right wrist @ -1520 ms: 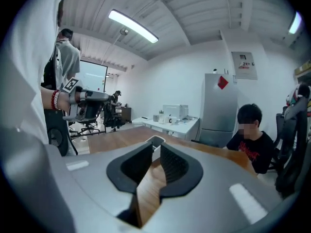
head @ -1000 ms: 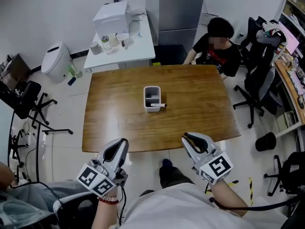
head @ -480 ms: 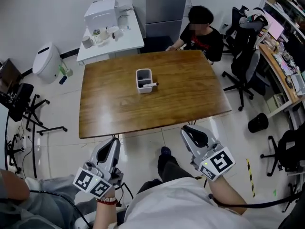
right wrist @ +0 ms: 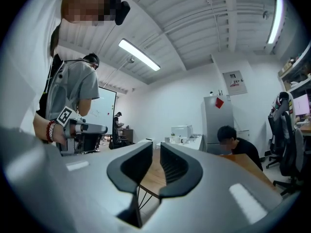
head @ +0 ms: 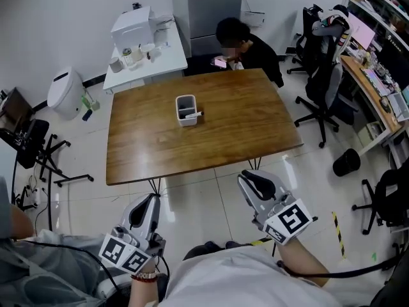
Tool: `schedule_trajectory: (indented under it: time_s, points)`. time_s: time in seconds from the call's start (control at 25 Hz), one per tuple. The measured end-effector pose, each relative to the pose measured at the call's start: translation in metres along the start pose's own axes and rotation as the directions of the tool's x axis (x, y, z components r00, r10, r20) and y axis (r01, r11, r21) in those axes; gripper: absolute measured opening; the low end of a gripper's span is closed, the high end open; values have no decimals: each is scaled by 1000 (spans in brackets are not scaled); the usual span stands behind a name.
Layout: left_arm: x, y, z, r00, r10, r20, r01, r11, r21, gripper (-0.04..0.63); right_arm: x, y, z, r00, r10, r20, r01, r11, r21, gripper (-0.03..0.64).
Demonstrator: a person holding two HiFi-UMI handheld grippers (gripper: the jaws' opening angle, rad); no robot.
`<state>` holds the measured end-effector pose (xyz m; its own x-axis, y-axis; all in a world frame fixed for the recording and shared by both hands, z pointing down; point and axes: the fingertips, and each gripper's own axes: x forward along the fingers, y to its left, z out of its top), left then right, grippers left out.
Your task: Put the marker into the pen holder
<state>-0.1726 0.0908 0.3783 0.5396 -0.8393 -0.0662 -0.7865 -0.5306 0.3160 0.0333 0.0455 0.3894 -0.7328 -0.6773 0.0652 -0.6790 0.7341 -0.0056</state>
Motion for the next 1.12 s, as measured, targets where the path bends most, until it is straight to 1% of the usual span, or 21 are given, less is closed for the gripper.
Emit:
schedule_trajectory:
  time_s: [0.2, 0.4, 0.52, 0.68, 0.88, 1.0, 1.12]
  points:
    - [14, -33, -3, 1000, -22, -4, 22, 1000, 1, -8, -25, -3, 17, 999, 27, 18, -26, 999, -33, 51]
    - [26, -62, -8, 998, -65, -8, 65, 998, -4, -8, -47, -10, 14, 1000, 13, 11, -13, 1000, -9, 60]
    - [29, -75, -7, 997, -82, -9, 82, 997, 0, -8, -52, -8, 17, 1000, 23, 17, -22, 1000, -10, 60]
    - [28, -82, -16, 998, -56, -30, 56, 998, -10, -8, -61, 1, 20, 998, 47, 36, -46, 999, -12, 60]
    - [27, -83, -15, 999, -47, -23, 47, 999, -20, -8, -65, 3, 17, 998, 56, 34, -56, 998, -10, 60]
    - [27, -89, -18, 998, -51, -29, 51, 999, -20, -8, -66, 1, 12, 998, 56, 6, -56, 998, -18, 58]
    - [27, -101, -23, 997, -66, -35, 65, 997, -28, -8, -75, -3, 7, 999, 23, -26, -24, 999, -31, 58]
